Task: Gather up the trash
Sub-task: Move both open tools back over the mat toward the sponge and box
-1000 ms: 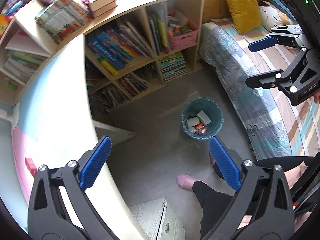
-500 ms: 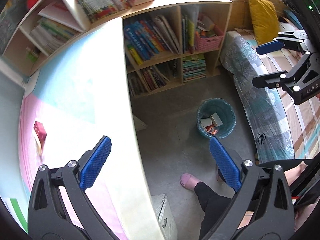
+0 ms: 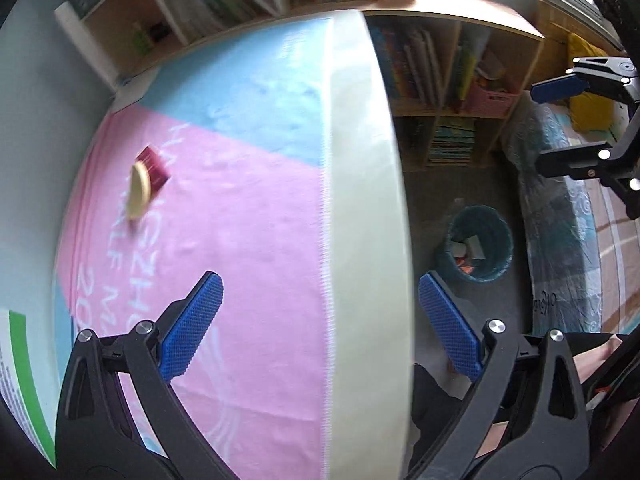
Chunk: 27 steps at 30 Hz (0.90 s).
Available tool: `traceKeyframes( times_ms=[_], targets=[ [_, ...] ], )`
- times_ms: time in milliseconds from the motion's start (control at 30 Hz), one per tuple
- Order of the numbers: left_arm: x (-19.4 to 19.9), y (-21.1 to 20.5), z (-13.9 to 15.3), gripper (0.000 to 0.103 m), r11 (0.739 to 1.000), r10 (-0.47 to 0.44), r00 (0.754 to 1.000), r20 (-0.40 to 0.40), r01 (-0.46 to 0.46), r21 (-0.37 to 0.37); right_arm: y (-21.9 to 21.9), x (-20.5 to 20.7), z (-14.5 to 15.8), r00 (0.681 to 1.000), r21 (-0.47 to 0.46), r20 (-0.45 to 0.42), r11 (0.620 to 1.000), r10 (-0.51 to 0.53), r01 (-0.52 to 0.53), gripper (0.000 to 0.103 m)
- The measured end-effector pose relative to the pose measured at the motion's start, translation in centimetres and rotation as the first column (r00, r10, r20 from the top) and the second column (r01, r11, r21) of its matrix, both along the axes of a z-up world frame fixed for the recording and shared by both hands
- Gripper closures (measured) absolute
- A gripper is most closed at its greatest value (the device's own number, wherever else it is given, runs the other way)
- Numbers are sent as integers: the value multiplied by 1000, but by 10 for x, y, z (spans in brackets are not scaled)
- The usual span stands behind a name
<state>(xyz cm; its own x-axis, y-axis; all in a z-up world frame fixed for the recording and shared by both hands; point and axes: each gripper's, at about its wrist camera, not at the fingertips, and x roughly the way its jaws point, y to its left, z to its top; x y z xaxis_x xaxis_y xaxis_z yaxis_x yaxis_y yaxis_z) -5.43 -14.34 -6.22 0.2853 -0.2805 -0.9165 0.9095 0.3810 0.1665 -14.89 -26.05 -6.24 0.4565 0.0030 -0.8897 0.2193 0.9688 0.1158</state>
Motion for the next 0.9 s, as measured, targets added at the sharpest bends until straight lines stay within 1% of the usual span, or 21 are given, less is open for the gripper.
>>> traceKeyframes(
  times_ms=[167,267,400,533,700,800,900],
  targets=[
    [45,28,2,7,997,79,996,33,-79,9,24,58,11,995,-41,20,995,96,-95,13],
    [70,39,3,7,994,111,992,53,-112,7,35,90,14,988,-64,24,987,152,-150,13],
    [102,48,3,7,985,172,983,62,-173,8,43,127,12,974,-68,9,972,226,-225,13],
    [133,50,-1,7,976,217,973,76,-219,16,47,167,5,944,-80,-7,941,330,-329,13],
    [166,41,-10,7,960,273,959,81,-277,49,41,219,-6,903,-63,-17,901,430,-430,13],
    [180,33,-12,7,950,302,951,65,-305,57,37,248,-10,870,-53,-20,868,493,-493,13],
    [194,25,-19,7,941,324,944,70,-329,78,32,276,-13,835,-48,-28,834,549,-550,13]
  ],
)
